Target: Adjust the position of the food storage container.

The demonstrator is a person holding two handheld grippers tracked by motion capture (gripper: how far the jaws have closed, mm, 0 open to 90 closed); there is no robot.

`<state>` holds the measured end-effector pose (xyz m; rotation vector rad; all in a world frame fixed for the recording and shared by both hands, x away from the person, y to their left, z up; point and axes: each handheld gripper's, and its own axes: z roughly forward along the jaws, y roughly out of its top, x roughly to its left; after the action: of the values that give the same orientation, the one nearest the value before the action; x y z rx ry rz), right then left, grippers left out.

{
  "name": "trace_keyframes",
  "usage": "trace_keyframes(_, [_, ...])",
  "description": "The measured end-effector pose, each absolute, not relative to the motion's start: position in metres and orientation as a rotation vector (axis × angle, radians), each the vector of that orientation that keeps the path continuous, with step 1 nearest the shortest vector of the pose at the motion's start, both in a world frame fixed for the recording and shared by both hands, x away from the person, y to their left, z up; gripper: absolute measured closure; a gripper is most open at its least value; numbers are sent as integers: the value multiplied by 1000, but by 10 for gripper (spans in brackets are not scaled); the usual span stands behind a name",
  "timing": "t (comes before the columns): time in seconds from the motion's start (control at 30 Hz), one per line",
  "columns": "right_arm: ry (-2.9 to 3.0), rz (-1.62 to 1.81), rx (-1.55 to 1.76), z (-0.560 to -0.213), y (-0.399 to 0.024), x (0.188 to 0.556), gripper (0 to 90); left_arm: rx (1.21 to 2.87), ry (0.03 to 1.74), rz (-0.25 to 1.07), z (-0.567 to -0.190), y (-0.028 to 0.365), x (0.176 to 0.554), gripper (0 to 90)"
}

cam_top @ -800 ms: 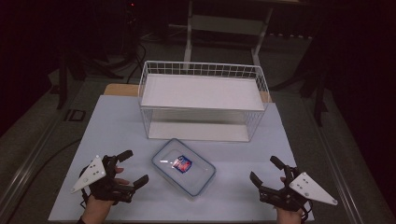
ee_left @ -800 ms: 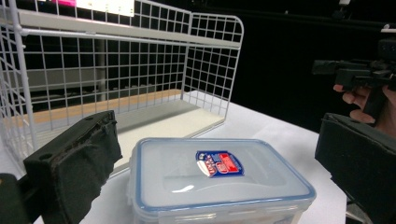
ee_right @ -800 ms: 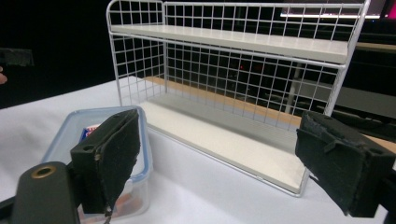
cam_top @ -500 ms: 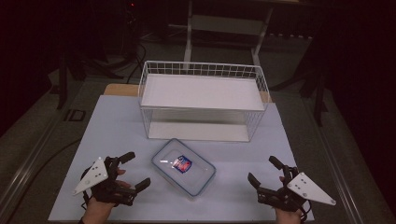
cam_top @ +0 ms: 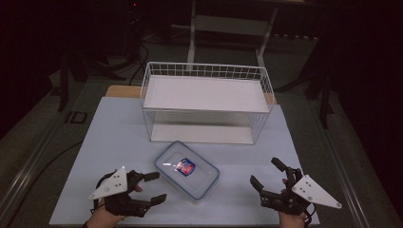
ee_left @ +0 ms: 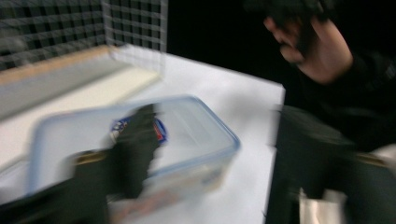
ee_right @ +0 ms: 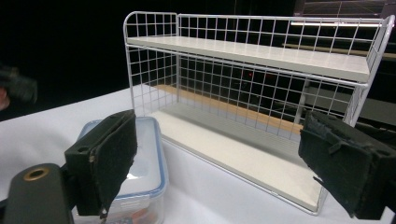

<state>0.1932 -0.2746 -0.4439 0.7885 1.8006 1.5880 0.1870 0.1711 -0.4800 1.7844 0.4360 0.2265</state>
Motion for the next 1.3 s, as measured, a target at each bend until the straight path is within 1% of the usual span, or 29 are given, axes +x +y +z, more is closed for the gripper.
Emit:
trace_keyframes(0.07, [1804,1591,789,-444,-275,194,114,1842,417,193,-485,164,188,561])
trace_keyframes(0.1, [1808,1596,793,-444,-275,194,114,1858,410,190,-487,162,188,611])
trace_keyframes(0.23, [1811,1599,798,-444,-276,194,113,1970,399,143,-497,147,191,750])
trace_keyframes(0.27, [1808,1602,799,-444,-276,194,114,1995,397,145,-500,143,192,763])
trace_keyframes(0.3, [1808,1604,798,-444,-276,194,114,2028,397,137,-503,139,193,799])
trace_keyframes(0.33, [1809,1606,801,-444,-276,194,114,2053,394,139,-505,137,194,801])
trace_keyframes(0.47, [1817,1615,803,-444,-277,196,126,2183,395,139,-522,123,201,893])
trace_keyframes(0.67, [1821,1621,806,-444,-278,196,126,2283,365,170,-533,106,207,896])
trace_keyframes(0.83, [1825,1626,810,-444,-278,197,126,2308,374,155,-536,93,213,897])
trace_keyframes(0.93, [1823,1627,812,-444,-279,197,129,2332,388,181,-536,89,215,898])
trace_keyframes(1.07, [1821,1634,818,-444,-281,198,129,2325,418,205,-534,87,219,899])
trace_keyframes(1.23, [1822,1634,821,-444,-281,198,129,2308,448,185,-533,78,226,899])
trace_keyframes(1.3, [1825,1636,823,-444,-281,198,128,2315,448,201,-533,74,230,899])
